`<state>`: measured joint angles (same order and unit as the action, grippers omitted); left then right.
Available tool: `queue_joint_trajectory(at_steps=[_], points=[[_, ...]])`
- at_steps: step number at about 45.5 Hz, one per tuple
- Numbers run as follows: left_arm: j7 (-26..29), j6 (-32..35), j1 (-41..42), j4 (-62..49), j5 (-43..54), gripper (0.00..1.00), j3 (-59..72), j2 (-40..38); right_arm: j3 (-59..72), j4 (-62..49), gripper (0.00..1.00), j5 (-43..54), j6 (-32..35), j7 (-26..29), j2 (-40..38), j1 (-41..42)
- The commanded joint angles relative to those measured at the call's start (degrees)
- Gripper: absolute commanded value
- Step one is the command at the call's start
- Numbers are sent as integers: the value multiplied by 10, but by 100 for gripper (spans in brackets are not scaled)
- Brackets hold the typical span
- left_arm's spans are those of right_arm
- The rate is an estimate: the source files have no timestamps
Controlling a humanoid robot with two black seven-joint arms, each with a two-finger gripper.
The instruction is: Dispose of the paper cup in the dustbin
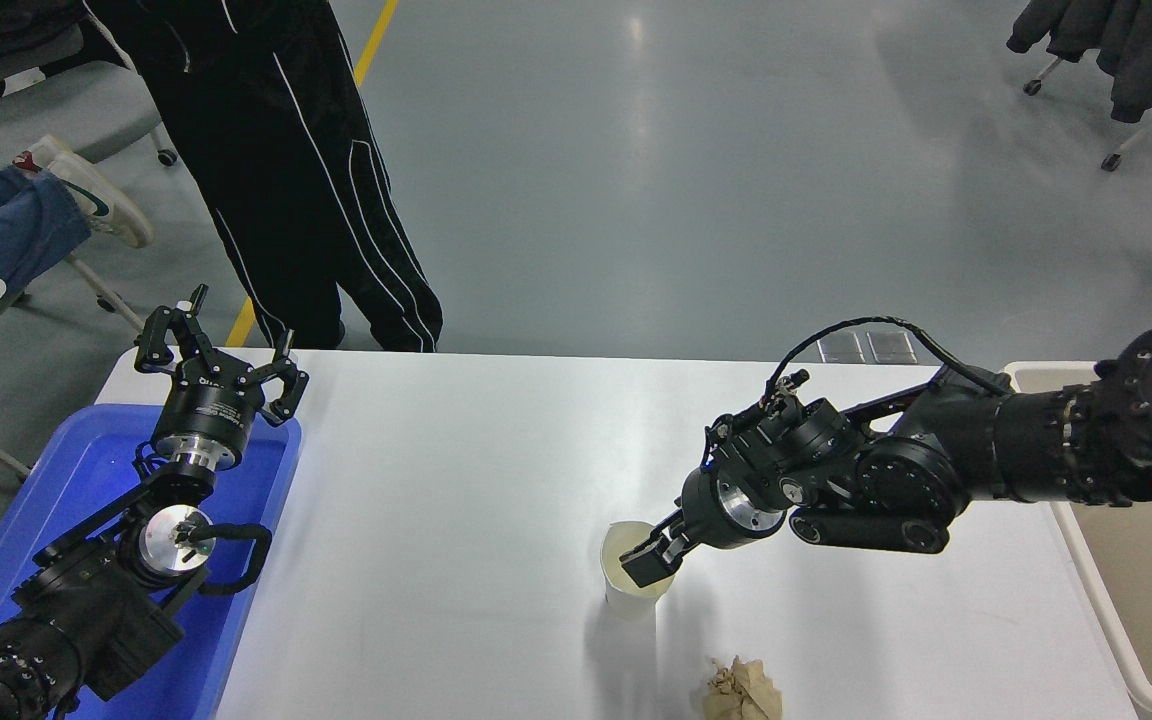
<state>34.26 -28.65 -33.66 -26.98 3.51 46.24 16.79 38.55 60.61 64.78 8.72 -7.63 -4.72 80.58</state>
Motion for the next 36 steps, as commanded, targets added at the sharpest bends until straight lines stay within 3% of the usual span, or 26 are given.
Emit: queue_joint_trajectory(at_steps=[1, 8, 13, 26, 36], points=[[-1, 0, 0, 0, 0, 100, 0, 0, 1, -12, 79, 1, -2, -3, 5, -3], [0, 0, 0, 0, 0, 100, 0, 0, 4, -11, 41, 0, 1, -3, 5, 0], [-1, 0, 0, 0, 0, 100, 0, 0, 6, -11, 25, 0, 2, -8, 5, 2], [0, 0, 0, 0, 0, 100, 0, 0, 8, -11, 0, 0, 2, -21, 6, -2], [0, 0, 0, 0, 0, 100, 0, 0, 9, -13, 0, -1, 2, -26, 6, -4]])
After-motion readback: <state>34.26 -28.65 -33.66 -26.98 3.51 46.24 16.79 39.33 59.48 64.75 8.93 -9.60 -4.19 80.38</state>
